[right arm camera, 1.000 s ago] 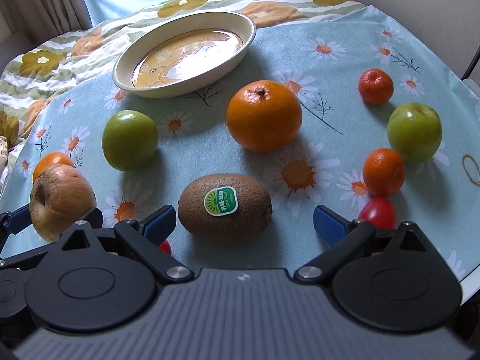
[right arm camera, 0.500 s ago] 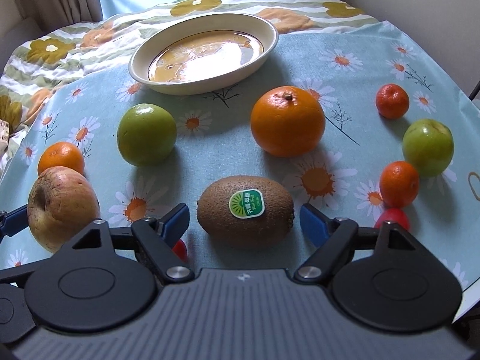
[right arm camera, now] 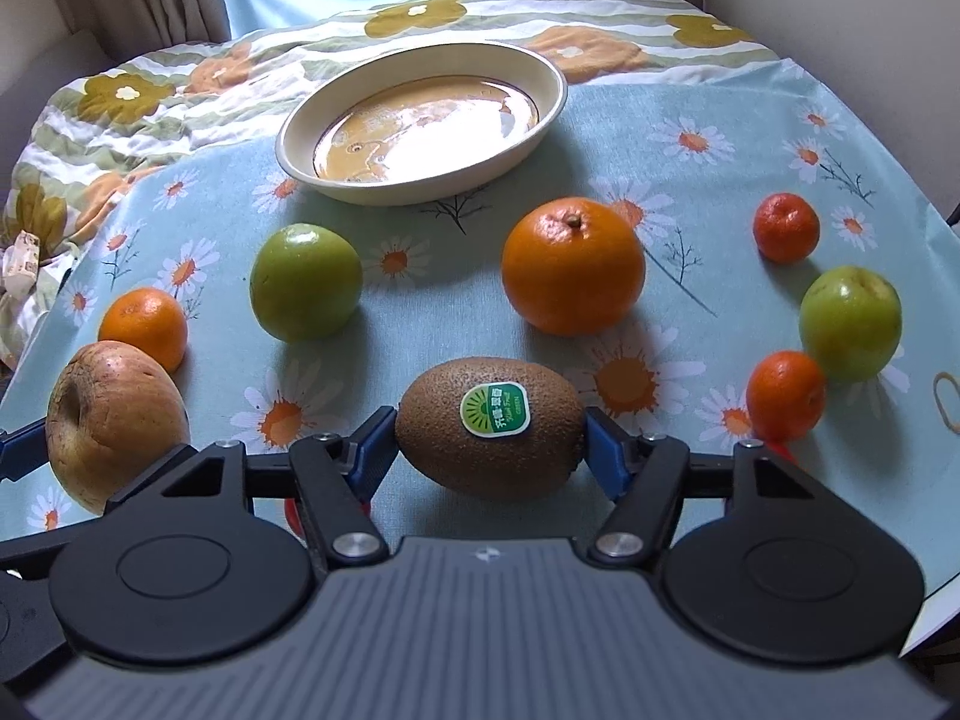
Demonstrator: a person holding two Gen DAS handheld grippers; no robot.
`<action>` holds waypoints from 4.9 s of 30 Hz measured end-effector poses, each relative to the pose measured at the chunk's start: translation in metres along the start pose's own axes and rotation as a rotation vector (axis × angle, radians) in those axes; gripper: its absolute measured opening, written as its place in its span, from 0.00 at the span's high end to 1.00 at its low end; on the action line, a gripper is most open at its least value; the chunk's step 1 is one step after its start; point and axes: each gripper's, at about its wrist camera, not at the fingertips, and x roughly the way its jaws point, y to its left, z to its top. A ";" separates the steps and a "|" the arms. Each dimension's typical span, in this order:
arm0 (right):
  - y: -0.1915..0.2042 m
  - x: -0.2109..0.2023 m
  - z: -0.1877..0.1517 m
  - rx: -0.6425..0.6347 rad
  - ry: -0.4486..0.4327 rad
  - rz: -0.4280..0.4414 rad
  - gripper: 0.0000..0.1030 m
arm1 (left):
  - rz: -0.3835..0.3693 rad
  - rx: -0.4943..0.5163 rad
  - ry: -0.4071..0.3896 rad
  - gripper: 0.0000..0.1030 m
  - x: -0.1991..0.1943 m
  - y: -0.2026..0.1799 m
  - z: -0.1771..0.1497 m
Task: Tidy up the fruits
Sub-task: 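Grasp the large pale apple with the left tool while the right tool grasps the kiwi, then carry the apple and kiwi into the white bowl and release both, then withdraw both tools from the bowl toward the remaining fruits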
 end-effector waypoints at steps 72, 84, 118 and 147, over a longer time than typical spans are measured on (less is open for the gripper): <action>-0.054 0.099 0.261 0.000 -0.045 -0.016 0.22 | -0.134 0.143 0.036 0.24 0.194 -0.057 0.210; -0.048 0.100 0.263 -0.016 -0.034 0.004 0.22 | -0.144 0.123 -0.007 0.00 0.164 -0.026 0.208; 0.031 0.136 0.192 -0.500 -0.036 -0.014 0.00 | -0.043 -0.082 0.030 0.00 0.114 0.053 0.162; -0.051 -0.041 0.154 -0.250 -0.147 0.124 0.00 | 0.014 -0.162 -0.132 0.00 -0.034 0.030 0.136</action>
